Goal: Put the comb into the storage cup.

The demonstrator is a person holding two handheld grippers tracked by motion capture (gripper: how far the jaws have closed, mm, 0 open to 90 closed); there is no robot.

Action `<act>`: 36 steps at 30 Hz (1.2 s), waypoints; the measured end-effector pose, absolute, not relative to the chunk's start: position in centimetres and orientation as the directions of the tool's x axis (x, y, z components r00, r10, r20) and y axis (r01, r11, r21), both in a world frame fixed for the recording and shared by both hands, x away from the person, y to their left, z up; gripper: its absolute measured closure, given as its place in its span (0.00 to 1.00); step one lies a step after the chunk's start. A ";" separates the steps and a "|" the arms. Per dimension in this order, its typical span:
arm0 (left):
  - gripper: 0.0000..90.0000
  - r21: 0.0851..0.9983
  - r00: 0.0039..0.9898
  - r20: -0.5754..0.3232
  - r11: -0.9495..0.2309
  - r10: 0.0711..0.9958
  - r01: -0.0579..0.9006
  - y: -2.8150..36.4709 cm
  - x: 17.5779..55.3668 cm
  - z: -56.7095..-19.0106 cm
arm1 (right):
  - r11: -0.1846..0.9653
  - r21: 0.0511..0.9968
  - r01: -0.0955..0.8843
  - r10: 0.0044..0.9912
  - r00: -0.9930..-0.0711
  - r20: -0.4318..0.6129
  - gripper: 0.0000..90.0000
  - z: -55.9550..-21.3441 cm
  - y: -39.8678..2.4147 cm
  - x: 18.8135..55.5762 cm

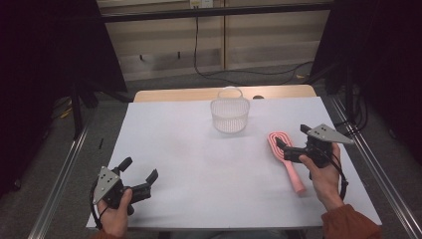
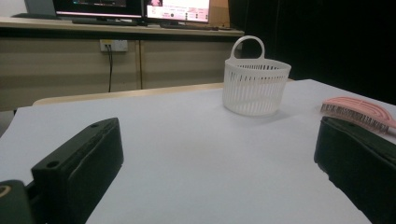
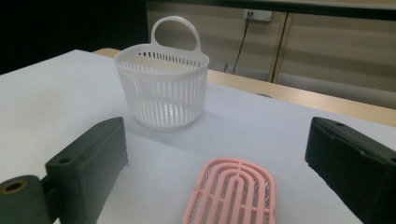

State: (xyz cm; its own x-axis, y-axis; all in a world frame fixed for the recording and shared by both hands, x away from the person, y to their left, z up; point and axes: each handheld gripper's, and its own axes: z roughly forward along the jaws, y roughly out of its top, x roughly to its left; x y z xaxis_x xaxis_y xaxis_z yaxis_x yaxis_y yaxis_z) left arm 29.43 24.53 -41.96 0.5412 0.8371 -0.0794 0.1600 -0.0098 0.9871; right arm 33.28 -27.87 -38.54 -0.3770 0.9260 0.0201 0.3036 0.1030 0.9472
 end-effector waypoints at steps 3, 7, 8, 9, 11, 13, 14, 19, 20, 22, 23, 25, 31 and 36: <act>0.02 0.987 0.538 -0.072 -0.019 0.840 0.162 24.5 29.5 -42.0 | 0.119 0.936 0.332 0.920 -0.391 0.022 0.05 -38.3 -27.8 34.2; 0.02 0.986 0.538 -0.069 -0.025 0.840 0.165 24.5 29.5 -42.0 | 0.139 0.914 0.381 0.917 -0.398 0.026 0.05 -38.1 -27.1 35.2; 0.02 0.986 0.538 -0.069 -0.025 0.840 0.165 24.5 29.5 -42.0 | 0.139 0.914 0.381 0.917 -0.398 0.026 0.05 -38.1 -27.1 35.2; 0.02 0.986 0.543 -0.073 -0.021 0.837 0.166 24.5 29.5 -42.0 | 0.122 0.899 0.420 0.918 -0.393 0.059 0.06 -38.5 -27.3 35.4; 0.02 0.985 0.542 -0.069 -0.027 0.838 0.168 24.6 29.5 -42.0 | 0.122 0.876 0.467 0.896 -0.432 0.105 0.08 -38.8 -27.8 35.6; 0.02 0.985 0.541 -0.068 -0.030 0.838 0.170 24.6 29.5 -42.0 | 0.111 0.866 0.487 0.887 -0.441 0.134 0.07 -38.8 -27.9 35.7; 0.02 0.985 0.541 -0.068 -0.030 0.838 0.170 24.6 29.5 -42.0 | 0.111 0.866 0.487 0.887 -0.441 0.134 0.07 -38.8 -27.9 35.7; 0.02 0.984 0.542 -0.071 -0.029 0.838 0.174 24.5 29.6 -42.1 | 0.146 0.818 0.556 0.902 -0.414 0.120 0.07 -38.7 -27.9 36.1; 0.02 0.984 0.540 -0.071 -0.029 0.838 0.175 24.6 29.6 -42.1 | 0.157 0.812 0.562 0.901 -0.418 0.114 0.06 -38.6 -27.9 36.1; 0.02 0.984 0.538 -0.067 -0.034 0.840 0.176 24.6 29.6 -42.1 | 0.163 0.807 0.567 0.899 -0.423 0.116 0.06 -38.6 -27.9 36.2; 0.02 0.983 0.540 -0.063 -0.042 0.839 0.181 24.6 29.7 -42.1 | 0.174 0.795 0.581 0.900 -0.421 0.110 0.06 -38.3 -27.9 36.4; 0.02 0.984 0.543 -0.065 -0.038 0.837 0.176 24.5 29.7 -42.1 | 0.178 0.782 0.598 0.905 -0.411 0.108 0.04 -38.0 -27.9 36.9; 0.02 0.984 0.547 -0.059 -0.044 0.835 0.174 24.6 29.6 -42.1 | 0.225 0.707 0.671 0.912 -0.400 0.089 0.06 -37.7 -28.0 38.3; 0.02 0.984 0.544 -0.058 -0.045 0.837 0.174 24.5 29.6 -42.1 | 0.234 0.688 0.687 0.912 -0.400 0.090 0.06 -37.5 -27.9 38.8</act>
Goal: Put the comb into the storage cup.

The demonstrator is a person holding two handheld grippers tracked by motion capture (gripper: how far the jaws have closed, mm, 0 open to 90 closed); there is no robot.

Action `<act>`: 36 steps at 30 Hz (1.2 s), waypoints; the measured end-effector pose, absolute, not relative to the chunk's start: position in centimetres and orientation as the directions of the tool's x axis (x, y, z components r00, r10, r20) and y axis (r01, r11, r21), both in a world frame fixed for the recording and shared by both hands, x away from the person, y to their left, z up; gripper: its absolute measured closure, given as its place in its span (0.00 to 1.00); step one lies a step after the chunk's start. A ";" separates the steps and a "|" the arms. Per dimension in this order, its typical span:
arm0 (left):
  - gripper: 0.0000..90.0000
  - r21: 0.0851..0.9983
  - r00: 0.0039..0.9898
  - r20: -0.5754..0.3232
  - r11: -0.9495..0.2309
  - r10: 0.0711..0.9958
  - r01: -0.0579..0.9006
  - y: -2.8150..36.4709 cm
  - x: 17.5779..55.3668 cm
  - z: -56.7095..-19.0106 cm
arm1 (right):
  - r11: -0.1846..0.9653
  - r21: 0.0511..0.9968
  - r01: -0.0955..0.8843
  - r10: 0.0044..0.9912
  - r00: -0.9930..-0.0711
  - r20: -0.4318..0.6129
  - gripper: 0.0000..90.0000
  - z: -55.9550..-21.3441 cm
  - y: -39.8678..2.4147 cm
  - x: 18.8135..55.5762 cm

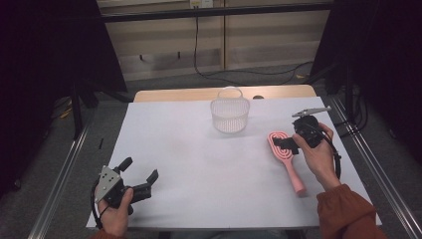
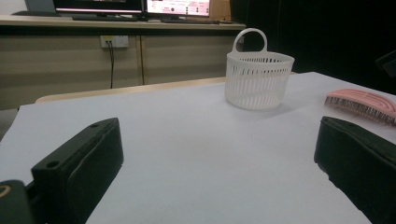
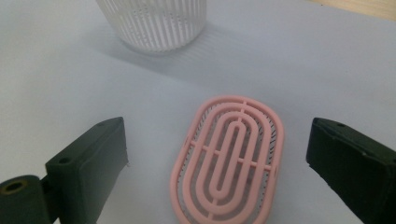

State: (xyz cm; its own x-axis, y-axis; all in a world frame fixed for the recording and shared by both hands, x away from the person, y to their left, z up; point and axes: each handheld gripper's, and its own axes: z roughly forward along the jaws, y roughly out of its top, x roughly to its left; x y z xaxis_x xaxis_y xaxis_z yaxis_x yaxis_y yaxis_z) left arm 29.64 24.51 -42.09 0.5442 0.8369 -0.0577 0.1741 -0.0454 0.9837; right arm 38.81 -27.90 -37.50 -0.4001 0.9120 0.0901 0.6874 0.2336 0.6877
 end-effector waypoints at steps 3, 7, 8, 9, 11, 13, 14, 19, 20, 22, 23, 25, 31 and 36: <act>0.02 0.983 0.550 -0.055 -0.051 0.833 0.174 24.4 29.6 -42.1 | 0.266 0.670 0.693 0.902 -0.424 0.080 0.06 -37.4 -27.8 39.6; 0.02 0.987 0.563 -0.052 -0.041 0.825 0.153 24.3 29.3 -41.9 | 0.302 0.633 0.713 0.887 -0.453 0.086 0.05 -37.8 -27.7 40.3; 0.02 0.987 0.566 -0.054 -0.040 0.823 0.153 24.3 29.3 -41.9 | 0.302 0.633 0.713 0.887 -0.453 0.086 0.05 -37.8 -27.7 40.3; 0.02 0.987 0.562 -0.054 -0.040 0.825 0.154 24.3 29.4 -41.9 | 0.305 0.625 0.719 0.889 -0.451 0.085 0.05 -37.9 -27.7 40.5; 0.02 0.985 0.559 -0.057 -0.044 0.827 0.164 24.4 29.4 -42.0 | 0.300 0.600 0.742 0.900 -0.429 0.079 0.06 -38.2 -27.8 41.2; 0.02 0.986 0.560 -0.054 -0.045 0.827 0.162 24.4 29.4 -42.0 | 0.294 0.574 0.764 0.907 -0.412 0.084 0.06 -38.5 -27.9 41.8; 0.02 0.986 0.560 -0.054 -0.045 0.827 0.162 24.4 29.4 -42.0 | 0.294 0.574 0.764 0.907 -0.412 0.084 0.06 -38.5 -27.9 41.8; 0.02 0.985 0.568 -0.056 -0.046 0.821 0.164 24.2 29.4 -42.0 | 0.289 0.520 0.804 0.923 -0.378 0.072 0.06 -39.4 -28.3 42.8; 0.02 0.985 0.569 -0.058 -0.047 0.820 0.167 24.2 29.4 -42.0 | 0.289 0.512 0.809 0.922 -0.379 0.079 0.06 -39.5 -28.3 42.9; 0.02 0.985 0.569 -0.056 -0.049 0.820 0.167 24.2 29.4 -42.0 | 0.300 0.503 0.811 0.917 -0.390 0.081 0.07 -39.6 -28.0 43.2; 0.02 0.985 0.569 -0.056 -0.049 0.820 0.168 24.2 29.4 -42.0 | 0.301 0.500 0.812 0.917 -0.390 0.080 0.06 -39.6 -27.9 43.3; 0.02 0.984 0.570 -0.052 -0.054 0.820 0.168 24.2 29.4 -42.0 | 0.317 0.466 0.826 0.916 -0.394 0.075 0.06 -39.5 -27.3 43.7; 0.02 0.983 0.573 -0.055 -0.056 0.818 0.174 24.2 29.5 -42.1 | 0.321 0.416 0.851 0.924 -0.378 0.061 0.07 -40.1 -26.8 44.4; 0.02 0.984 0.574 -0.049 -0.059 0.817 0.167 24.2 29.4 -42.1 | 0.317 0.396 0.862 0.925 -0.372 0.070 0.06 -40.3 -26.5 44.5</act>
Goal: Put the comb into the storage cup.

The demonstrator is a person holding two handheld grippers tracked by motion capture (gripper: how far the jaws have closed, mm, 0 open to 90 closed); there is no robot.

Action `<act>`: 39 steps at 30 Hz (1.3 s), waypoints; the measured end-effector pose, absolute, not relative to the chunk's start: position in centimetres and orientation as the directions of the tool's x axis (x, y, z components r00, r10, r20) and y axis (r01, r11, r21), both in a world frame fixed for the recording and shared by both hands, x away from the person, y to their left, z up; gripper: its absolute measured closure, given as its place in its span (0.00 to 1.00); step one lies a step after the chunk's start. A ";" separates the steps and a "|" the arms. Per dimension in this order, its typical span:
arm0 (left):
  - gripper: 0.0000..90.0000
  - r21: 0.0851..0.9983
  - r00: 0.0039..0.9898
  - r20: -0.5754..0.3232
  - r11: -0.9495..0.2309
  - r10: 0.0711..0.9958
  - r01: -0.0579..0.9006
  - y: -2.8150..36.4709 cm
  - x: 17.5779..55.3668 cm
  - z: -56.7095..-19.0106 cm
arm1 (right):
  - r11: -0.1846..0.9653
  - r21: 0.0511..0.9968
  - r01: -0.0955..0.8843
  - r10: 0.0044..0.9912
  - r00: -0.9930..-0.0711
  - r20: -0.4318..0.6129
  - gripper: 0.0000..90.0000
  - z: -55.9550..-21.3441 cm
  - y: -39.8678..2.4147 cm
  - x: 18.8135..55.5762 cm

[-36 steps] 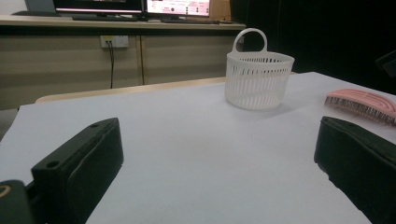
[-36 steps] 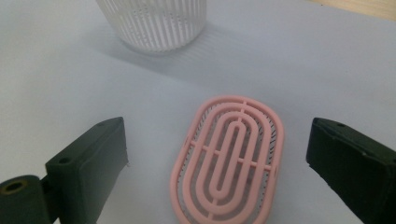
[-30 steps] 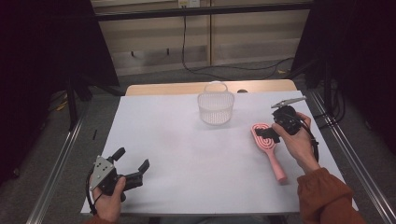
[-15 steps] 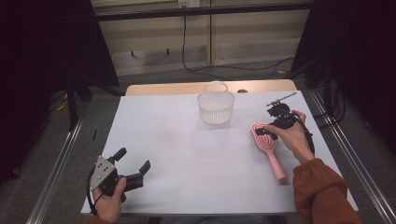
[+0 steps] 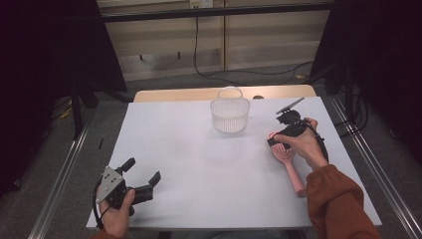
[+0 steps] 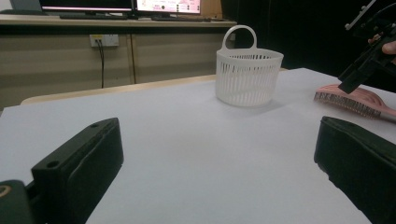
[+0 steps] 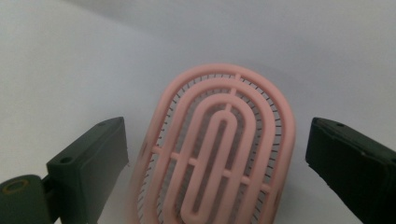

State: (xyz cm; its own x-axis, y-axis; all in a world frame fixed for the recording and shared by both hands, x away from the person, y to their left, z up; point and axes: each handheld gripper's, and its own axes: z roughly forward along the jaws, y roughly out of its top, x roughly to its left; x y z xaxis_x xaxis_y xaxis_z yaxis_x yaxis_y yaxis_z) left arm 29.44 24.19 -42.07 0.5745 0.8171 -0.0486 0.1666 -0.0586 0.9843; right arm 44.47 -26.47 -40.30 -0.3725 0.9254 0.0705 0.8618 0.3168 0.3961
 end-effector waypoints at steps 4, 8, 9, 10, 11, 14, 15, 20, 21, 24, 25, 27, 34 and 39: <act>0.02 0.984 0.573 -0.053 -0.056 0.818 0.170 24.2 29.4 -42.1 | 0.314 0.378 0.871 0.929 -0.364 0.066 0.06 -40.6 -26.4 44.7; 0.02 0.984 0.575 -0.053 -0.055 0.817 0.169 24.2 29.4 -42.1 | 0.301 0.362 0.882 0.936 -0.347 0.067 0.06 -41.0 -26.3 44.8; 0.02 0.984 0.575 -0.052 -0.056 0.817 0.170 24.2 29.4 -42.1 | 0.298 0.355 0.886 0.937 -0.342 0.069 0.06 -41.1 -26.3 44.9; 0.02 0.984 0.574 -0.051 -0.058 0.817 0.170 24.2 29.4 -42.1 | 0.295 0.348 0.890 0.938 -0.339 0.071 0.07 -41.1 -26.3 44.8; 0.02 0.984 0.574 -0.051 -0.057 0.817 0.169 24.2 29.4 -42.1 | 0.293 0.340 0.894 0.939 -0.336 0.075 0.06 -41.1 -26.4 44.5; 0.02 0.983 0.574 -0.050 -0.060 0.817 0.172 24.2 29.5 -42.1 | 0.287 0.335 0.897 0.940 -0.331 0.084 0.06 -41.2 -26.6 43.9; 0.02 0.983 0.574 -0.050 -0.060 0.817 0.172 24.2 29.5 -42.1 | 0.287 0.335 0.897 0.940 -0.331 0.084 0.06 -41.2 -26.6 43.9; 0.02 0.983 0.576 -0.045 -0.068 0.816 0.173 24.1 29.5 -42.1 | 0.281 0.325 0.903 0.943 -0.323 0.081 0.06 -41.7 -26.6 43.2; 0.02 0.982 0.575 -0.046 -0.068 0.817 0.175 24.1 29.6 -42.2 | 0.279 0.319 0.906 0.944 -0.319 0.080 0.06 -41.8 -26.6 43.1; 0.02 0.982 0.576 -0.047 -0.067 0.816 0.175 24.1 29.6 -42.2 | 0.278 0.315 0.907 0.945 -0.317 0.078 0.06 -42.0 -26.5 43.1; 0.02 0.983 0.577 -0.048 -0.066 0.816 0.174 24.1 29.6 -42.2 | 0.279 0.307 0.910 0.946 -0.315 0.075 0.06 -42.1 -26.4 43.1; 0.02 0.983 0.576 -0.047 -0.066 0.816 0.173 24.1 29.6 -42.2 | 0.280 0.294 0.914 0.949 -0.310 0.062 0.08 -42.3 -26.0 43.2; 0.02 0.982 0.578 -0.046 -0.067 0.815 0.174 24.1 29.6 -42.2 | 0.238 0.286 0.928 0.961 -0.268 0.072 0.13 -42.7 -25.8 43.5; 0.02 0.982 0.580 -0.047 -0.068 0.814 0.175 24.1 29.6 -42.2 | 0.217 0.286 0.933 0.963 -0.252 0.093 0.17 -42.8 -25.8 43.6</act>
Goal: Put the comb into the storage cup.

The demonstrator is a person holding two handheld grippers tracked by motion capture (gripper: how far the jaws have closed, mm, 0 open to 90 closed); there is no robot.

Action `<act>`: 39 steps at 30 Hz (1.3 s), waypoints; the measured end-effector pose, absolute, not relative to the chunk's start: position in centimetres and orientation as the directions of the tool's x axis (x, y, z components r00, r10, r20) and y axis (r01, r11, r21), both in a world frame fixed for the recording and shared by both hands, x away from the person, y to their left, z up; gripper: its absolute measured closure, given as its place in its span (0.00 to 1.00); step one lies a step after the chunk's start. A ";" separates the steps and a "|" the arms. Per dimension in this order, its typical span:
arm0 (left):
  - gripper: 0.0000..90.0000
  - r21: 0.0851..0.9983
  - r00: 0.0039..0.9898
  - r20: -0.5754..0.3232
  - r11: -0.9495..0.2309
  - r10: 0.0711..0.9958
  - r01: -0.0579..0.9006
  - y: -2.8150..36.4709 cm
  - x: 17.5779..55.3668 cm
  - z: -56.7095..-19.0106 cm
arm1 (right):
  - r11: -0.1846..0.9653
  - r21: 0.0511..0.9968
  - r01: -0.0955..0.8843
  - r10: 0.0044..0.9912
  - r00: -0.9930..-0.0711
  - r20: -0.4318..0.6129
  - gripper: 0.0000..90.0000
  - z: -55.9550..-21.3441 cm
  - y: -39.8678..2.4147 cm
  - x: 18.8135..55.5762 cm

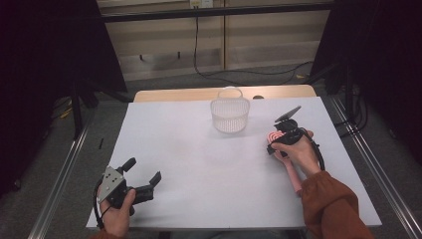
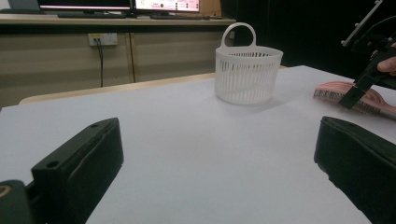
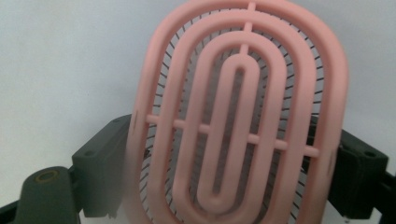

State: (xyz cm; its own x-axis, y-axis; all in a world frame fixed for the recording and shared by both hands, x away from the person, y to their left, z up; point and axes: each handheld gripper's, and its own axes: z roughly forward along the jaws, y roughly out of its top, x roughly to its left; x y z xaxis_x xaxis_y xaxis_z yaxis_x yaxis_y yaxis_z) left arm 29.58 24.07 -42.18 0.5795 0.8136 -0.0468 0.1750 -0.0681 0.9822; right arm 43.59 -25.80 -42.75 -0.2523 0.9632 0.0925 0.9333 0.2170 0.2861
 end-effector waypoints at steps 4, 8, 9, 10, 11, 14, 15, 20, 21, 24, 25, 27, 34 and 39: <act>0.02 0.982 0.579 -0.050 -0.065 0.814 0.177 24.0 29.6 -42.2 | 0.213 0.286 0.934 0.964 -0.249 0.095 0.17 -42.7 -25.9 43.6; 0.02 0.982 0.579 -0.052 -0.064 0.813 0.177 24.0 29.6 -42.2 | 0.216 0.285 0.934 0.964 -0.250 0.089 0.18 -42.7 -25.8 43.6; 0.02 0.982 0.579 -0.050 -0.065 0.814 0.176 24.0 29.6 -42.2 | 0.217 0.281 0.935 0.964 -0.250 0.089 0.18 -42.7 -25.8 43.6; 0.02 0.982 0.579 -0.053 -0.063 0.813 0.178 24.0 29.6 -42.2 | 0.220 0.280 0.934 0.964 -0.253 0.087 0.19 -42.7 -25.8 43.6; 0.02 0.982 0.579 -0.053 -0.063 0.813 0.178 24.0 29.6 -42.2 | 0.220 0.280 0.934 0.964 -0.253 0.087 0.19 -42.7 -25.8 43.6; 0.02 0.982 0.579 -0.049 -0.067 0.814 0.177 24.1 29.6 -42.2 | 0.222 0.286 0.932 0.963 -0.256 0.087 0.19 -42.7 -25.8 43.6; 0.02 0.982 0.580 -0.049 -0.068 0.813 0.178 24.1 29.6 -42.2 | 0.224 0.287 0.931 0.962 -0.258 0.088 0.19 -42.7 -25.8 43.6; 0.02 0.982 0.580 -0.048 -0.070 0.813 0.178 24.1 29.6 -42.2 | 0.243 0.280 0.929 0.958 -0.275 0.082 0.19 -42.7 -25.6 43.7; 0.02 0.981 0.580 -0.047 -0.071 0.813 0.178 24.1 29.6 -42.2 | 0.244 0.279 0.929 0.958 -0.276 0.082 0.18 -42.7 -25.6 43.6; 0.02 0.981 0.580 -0.047 -0.072 0.813 0.181 24.1 29.6 -42.2 | 0.245 0.278 0.929 0.958 -0.276 0.077 0.18 -42.6 -25.5 43.6; 0.02 0.981 0.581 -0.049 -0.070 0.813 0.181 24.0 29.6 -42.2 | 0.244 0.273 0.931 0.959 -0.273 0.074 0.17 -42.6 -25.5 43.7; 0.02 0.981 0.581 -0.048 -0.072 0.813 0.181 24.0 29.6 -42.2 | 0.240 0.275 0.931 0.960 -0.270 0.077 0.16 -42.6 -25.5 43.7; 0.02 0.981 0.586 -0.047 -0.075 0.809 0.181 24.0 29.7 -42.2 | 0.237 0.281 0.930 0.968 -0.252 0.017 0.09 -42.1 -25.2 43.7; 0.02 0.982 0.585 -0.046 -0.070 0.810 0.175 24.1 29.6 -42.2 | 0.240 0.261 0.935 0.969 -0.249 0.001 0.10 -42.5 -25.0 43.9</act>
State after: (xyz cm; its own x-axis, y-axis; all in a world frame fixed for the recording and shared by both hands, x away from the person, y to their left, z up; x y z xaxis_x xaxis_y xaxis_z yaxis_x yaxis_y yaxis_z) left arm 29.63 24.09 -42.18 0.5848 0.8099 -0.0458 0.1746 -0.0705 0.9821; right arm 43.86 -24.99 -42.47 -0.2488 0.9685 0.0005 0.9350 0.2401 0.2610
